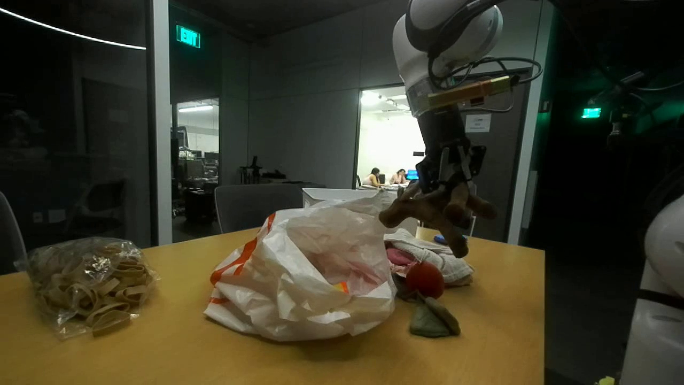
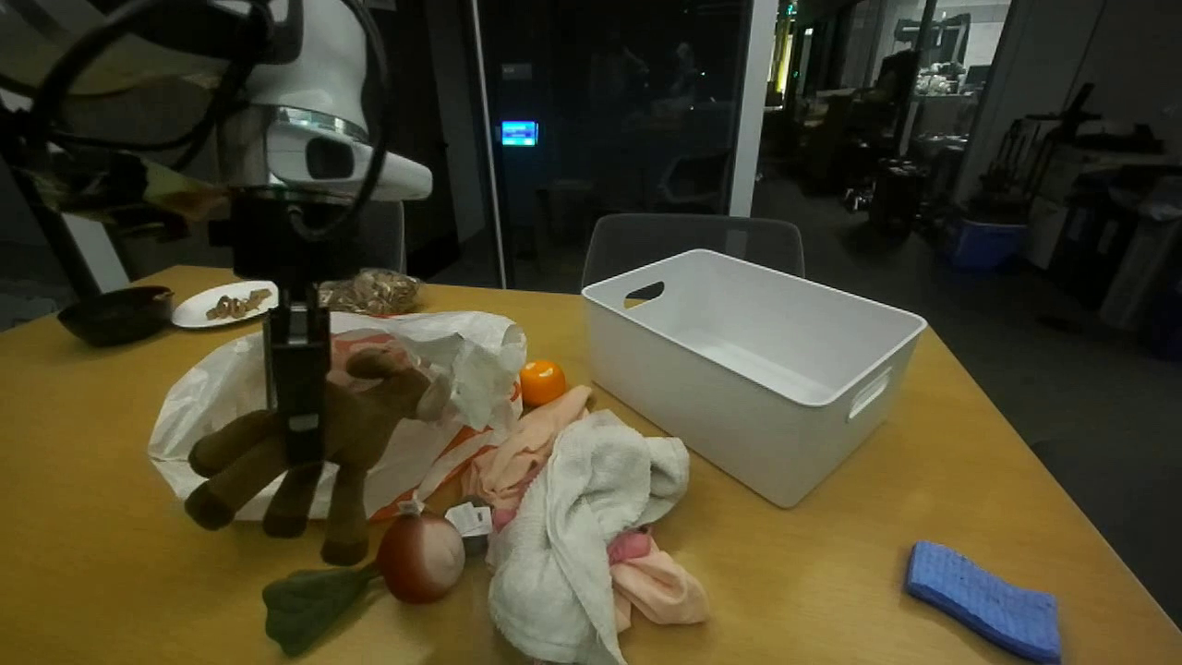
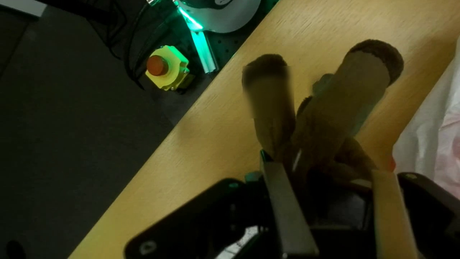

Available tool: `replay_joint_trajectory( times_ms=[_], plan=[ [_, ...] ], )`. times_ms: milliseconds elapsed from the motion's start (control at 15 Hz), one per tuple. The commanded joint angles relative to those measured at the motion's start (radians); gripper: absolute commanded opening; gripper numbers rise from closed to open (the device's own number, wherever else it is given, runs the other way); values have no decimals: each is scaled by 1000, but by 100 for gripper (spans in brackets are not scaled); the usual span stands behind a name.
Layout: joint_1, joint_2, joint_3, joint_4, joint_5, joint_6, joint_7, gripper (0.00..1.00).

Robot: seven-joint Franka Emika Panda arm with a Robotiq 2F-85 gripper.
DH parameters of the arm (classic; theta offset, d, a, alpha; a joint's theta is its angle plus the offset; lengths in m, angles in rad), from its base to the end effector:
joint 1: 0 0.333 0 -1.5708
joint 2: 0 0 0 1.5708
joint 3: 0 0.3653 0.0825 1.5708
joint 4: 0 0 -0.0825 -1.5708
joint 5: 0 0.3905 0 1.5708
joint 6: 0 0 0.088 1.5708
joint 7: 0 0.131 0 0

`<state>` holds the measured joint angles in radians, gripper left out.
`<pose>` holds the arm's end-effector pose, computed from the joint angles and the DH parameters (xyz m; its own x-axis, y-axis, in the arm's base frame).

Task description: Move all the objects from the plastic bag and place them on the table top

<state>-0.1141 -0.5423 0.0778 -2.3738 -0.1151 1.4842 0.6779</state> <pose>0.3186 -0.0237 0.5153 0.7197 -0.6730 -0.1706 -0.6015 -0.7271 0.3308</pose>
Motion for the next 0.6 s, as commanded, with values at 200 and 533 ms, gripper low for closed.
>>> replay_joint_trajectory(
  times_ms=[200, 533],
  plan=[
    [-25, -17, 76, -5, -183, 33, 258, 10],
    [-9, -24, 89, -26, -336, 72, 419, 36]
  ],
)
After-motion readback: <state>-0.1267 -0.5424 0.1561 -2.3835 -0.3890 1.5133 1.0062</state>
